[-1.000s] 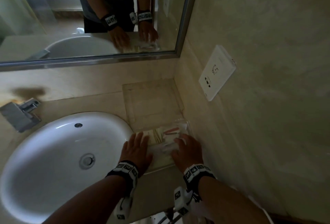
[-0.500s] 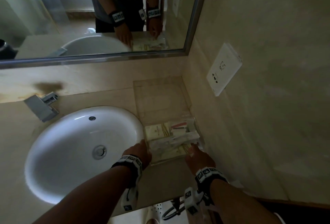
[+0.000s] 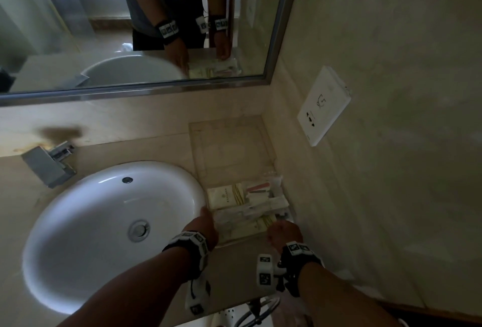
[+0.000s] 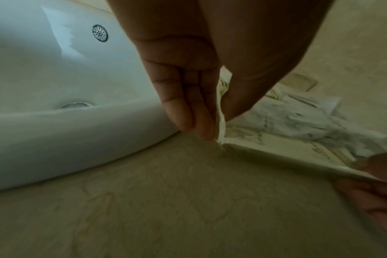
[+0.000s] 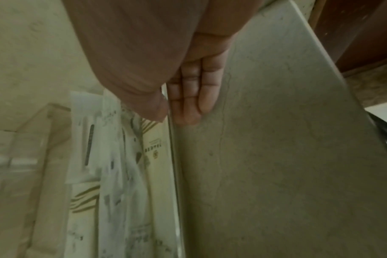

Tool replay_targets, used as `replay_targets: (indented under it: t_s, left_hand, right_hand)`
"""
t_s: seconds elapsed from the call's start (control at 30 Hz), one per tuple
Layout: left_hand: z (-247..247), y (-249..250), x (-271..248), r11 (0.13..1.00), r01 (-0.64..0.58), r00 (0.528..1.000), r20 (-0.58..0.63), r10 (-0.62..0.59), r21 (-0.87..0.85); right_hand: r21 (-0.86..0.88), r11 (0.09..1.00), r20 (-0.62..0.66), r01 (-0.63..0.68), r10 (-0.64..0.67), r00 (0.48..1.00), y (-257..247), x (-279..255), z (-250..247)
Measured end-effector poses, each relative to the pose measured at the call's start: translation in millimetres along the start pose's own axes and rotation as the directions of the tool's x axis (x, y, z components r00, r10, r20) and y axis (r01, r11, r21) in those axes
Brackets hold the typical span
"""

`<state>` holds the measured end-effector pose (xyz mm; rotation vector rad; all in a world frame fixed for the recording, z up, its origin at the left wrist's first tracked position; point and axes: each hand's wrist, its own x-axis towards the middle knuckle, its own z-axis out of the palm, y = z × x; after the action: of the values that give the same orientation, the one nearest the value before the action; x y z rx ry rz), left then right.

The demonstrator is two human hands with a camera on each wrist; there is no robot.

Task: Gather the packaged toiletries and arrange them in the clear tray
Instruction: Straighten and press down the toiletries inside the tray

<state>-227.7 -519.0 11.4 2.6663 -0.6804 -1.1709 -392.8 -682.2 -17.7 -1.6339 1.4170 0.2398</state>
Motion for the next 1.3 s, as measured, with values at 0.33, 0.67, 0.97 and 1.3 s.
replay_targets:
  t_s: [0.33,0.67,0.97,1.3]
  left_hand:
    - [-14,-1,12,0.998,0.027,0.999,-0.045,-0.029,-0.049]
    - [-28,3,20,0.998,0.035,0.999,-0.031,-0.037,-0.059]
    - [-37,5,26,0.996,0.048,0.998,-0.034,-0.050,-0.072]
    - [-40,9,27,0.994,0.049,0.997,-0.050,-0.054,-0.094]
  right_hand:
    - [-0.026,0.999,-0.025,0.021,-0.021,0.999,-20,-3,-2]
    - [0.035,0.997,-0.023,0.062,-0.061,0.998,-19,21,-2]
    - [0.053,0.997,-0.020,0.049,-0.048,0.999,-19,44,6]
    - [0.063,0.991,-0.036,0.116,-0.114,0.993,-32,36,0]
